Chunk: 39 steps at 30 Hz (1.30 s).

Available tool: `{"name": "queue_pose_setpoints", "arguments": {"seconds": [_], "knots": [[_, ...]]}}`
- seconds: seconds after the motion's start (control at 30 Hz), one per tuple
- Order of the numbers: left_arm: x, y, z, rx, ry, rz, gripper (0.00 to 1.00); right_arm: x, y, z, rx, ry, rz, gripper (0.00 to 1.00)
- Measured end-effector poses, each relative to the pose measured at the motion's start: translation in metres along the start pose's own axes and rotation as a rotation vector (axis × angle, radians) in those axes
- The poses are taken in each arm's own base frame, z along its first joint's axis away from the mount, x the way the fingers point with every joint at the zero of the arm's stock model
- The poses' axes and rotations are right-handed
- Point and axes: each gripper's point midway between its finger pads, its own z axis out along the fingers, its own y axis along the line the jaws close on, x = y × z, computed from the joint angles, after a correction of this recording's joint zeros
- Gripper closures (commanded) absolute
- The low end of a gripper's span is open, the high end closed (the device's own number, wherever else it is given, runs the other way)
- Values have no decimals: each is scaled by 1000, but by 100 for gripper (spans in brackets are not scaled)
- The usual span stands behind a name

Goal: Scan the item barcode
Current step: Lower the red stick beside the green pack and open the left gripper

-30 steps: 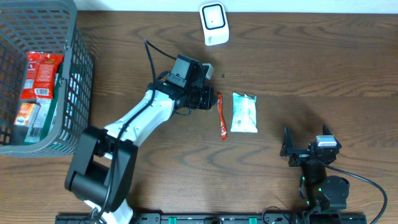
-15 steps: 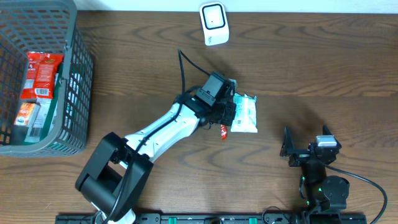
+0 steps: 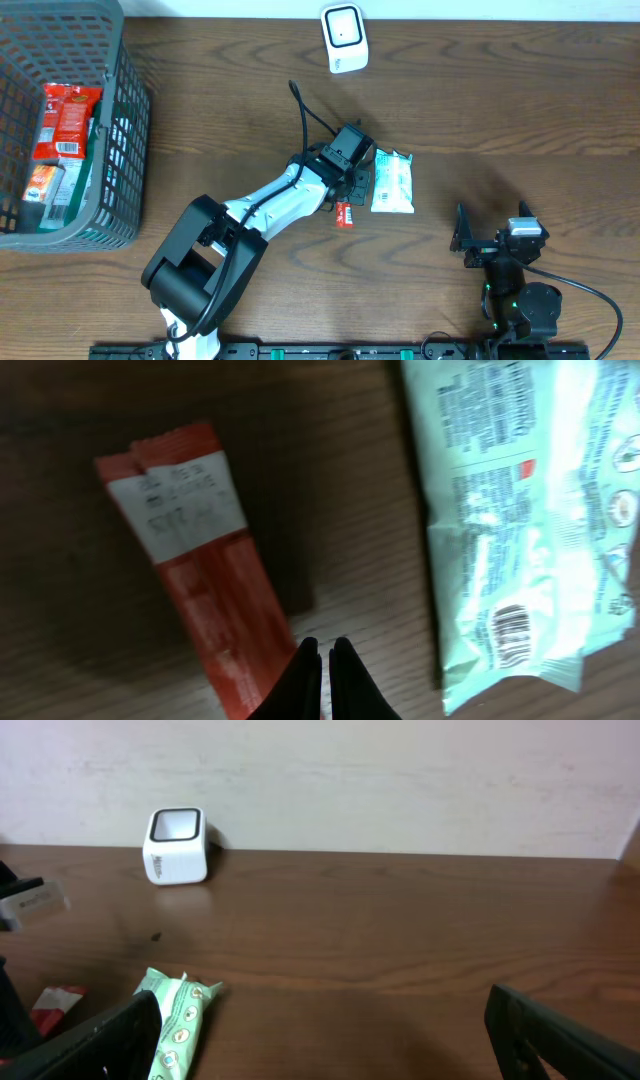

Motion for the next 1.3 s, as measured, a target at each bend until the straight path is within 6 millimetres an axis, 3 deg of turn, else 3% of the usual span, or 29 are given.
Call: {"name": "queue_pose_setpoints", "arguments": {"seconds": [0.53,1.1,1.3], "knots": [[-1,34,-3,-111,3,-40,92,0,0,0,0,0,0,1],[2,49,-5,-194,6,-39,92,0,0,0,0,0,0,1],[9,49,4,-194,35,-42,91,0,0,0,0,0,0,1]]}}
